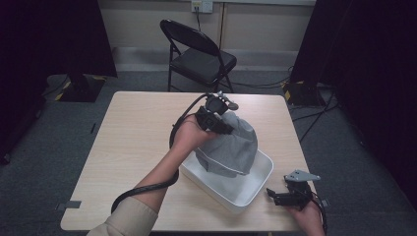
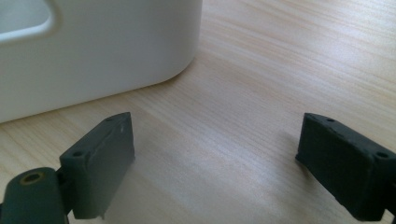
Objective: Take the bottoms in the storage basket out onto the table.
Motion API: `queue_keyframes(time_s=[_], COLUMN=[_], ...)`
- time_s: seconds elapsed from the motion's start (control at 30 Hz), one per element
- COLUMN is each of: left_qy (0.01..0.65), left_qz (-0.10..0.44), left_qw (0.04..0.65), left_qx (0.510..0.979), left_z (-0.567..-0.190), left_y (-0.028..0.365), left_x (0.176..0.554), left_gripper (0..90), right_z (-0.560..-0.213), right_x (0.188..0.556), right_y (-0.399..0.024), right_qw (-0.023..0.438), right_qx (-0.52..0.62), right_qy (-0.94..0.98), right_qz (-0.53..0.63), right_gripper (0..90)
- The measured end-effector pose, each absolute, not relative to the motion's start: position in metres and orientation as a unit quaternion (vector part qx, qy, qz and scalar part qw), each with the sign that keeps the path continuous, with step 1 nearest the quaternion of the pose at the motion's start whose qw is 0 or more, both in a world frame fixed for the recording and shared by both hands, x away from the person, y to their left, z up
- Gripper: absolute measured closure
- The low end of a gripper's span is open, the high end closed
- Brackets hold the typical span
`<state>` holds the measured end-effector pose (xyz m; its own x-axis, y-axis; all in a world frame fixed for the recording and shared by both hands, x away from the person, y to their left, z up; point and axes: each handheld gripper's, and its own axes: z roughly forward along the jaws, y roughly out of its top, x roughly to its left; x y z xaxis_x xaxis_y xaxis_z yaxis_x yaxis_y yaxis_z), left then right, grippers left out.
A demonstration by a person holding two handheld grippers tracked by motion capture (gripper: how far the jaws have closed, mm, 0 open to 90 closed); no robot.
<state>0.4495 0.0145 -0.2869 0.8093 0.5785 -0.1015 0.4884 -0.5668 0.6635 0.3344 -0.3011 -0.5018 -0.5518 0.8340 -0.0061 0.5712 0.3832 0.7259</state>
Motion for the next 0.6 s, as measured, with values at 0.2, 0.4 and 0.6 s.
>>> queue_keyframes(time_s=[0.2,0.4,0.6], left_qy=[0.309,0.318,0.326], left_qz=[0.060,0.068,0.082], left_qw=[0.360,0.358,0.368], left_qx=[0.878,0.875,0.867], left_z=[-0.270,-0.255,-0.232], left_y=[0.028,0.040,0.059], left_x=[0.450,0.450,0.450], left_gripper=[72.9,73.0,73.0], right_z=[-0.502,-0.502,-0.502], right_x=[0.334,0.334,0.334], right_y=[-0.301,-0.301,-0.301], right_qw=[0.190,0.190,0.191], right_qx=[0.435,0.435,0.436], right_qy=[0.809,0.809,0.809], right_qz=[0.347,0.347,0.346], right_gripper=[10.3,10.3,10.3])
